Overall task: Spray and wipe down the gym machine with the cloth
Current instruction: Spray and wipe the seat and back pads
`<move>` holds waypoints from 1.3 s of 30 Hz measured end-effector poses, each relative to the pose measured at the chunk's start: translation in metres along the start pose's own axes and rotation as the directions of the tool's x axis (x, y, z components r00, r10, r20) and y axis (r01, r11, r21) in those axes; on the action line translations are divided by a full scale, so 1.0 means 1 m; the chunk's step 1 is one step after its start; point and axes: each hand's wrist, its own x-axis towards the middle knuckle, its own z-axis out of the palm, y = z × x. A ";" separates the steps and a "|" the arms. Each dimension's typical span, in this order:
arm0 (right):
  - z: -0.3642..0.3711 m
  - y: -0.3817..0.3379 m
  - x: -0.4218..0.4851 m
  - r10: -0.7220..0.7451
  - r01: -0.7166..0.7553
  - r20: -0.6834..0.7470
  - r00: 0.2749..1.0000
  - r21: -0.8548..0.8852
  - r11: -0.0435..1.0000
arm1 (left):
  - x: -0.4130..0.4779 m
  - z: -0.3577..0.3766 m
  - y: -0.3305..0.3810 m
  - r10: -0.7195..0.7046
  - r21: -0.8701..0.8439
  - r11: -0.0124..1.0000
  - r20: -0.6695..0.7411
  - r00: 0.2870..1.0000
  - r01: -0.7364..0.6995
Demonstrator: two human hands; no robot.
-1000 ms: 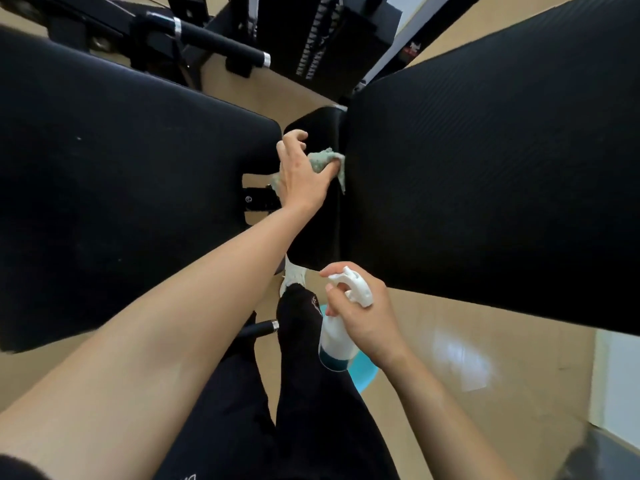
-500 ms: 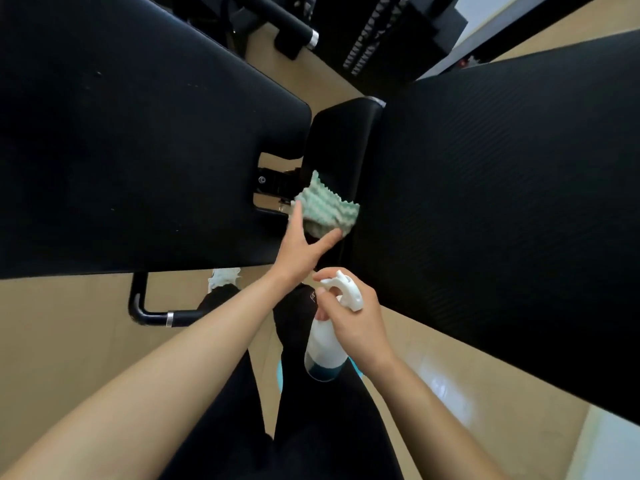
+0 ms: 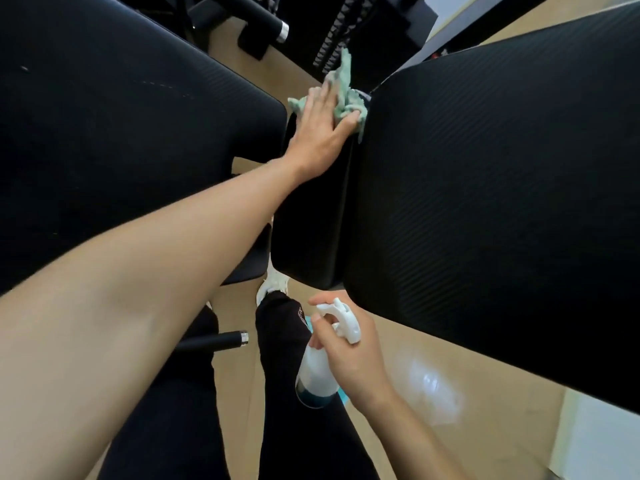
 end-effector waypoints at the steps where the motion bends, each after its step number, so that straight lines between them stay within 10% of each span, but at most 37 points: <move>1: 0.003 0.001 0.001 0.006 -0.006 -0.009 1.000 0.005 1.000 | 0.010 -0.005 -0.001 0.016 0.018 1.000 0.018 1.000 -0.016; 13: 0.033 -0.016 0.021 0.096 -0.092 -0.058 0.994 0.073 0.993 | 0.024 -0.028 -0.031 -0.307 0.019 0.952 0.058 0.950 0.307; 27: 0.030 -0.044 0.049 0.141 -0.136 -0.092 0.986 0.064 0.989 | 0.034 -0.029 0.016 0.013 0.058 0.998 0.119 0.993 -0.020; 39: 0.034 -0.049 0.046 0.201 -0.193 -0.075 0.977 0.104 0.976 | 0.022 -0.025 -0.066 -0.537 -0.208 0.798 0.178 0.825 0.565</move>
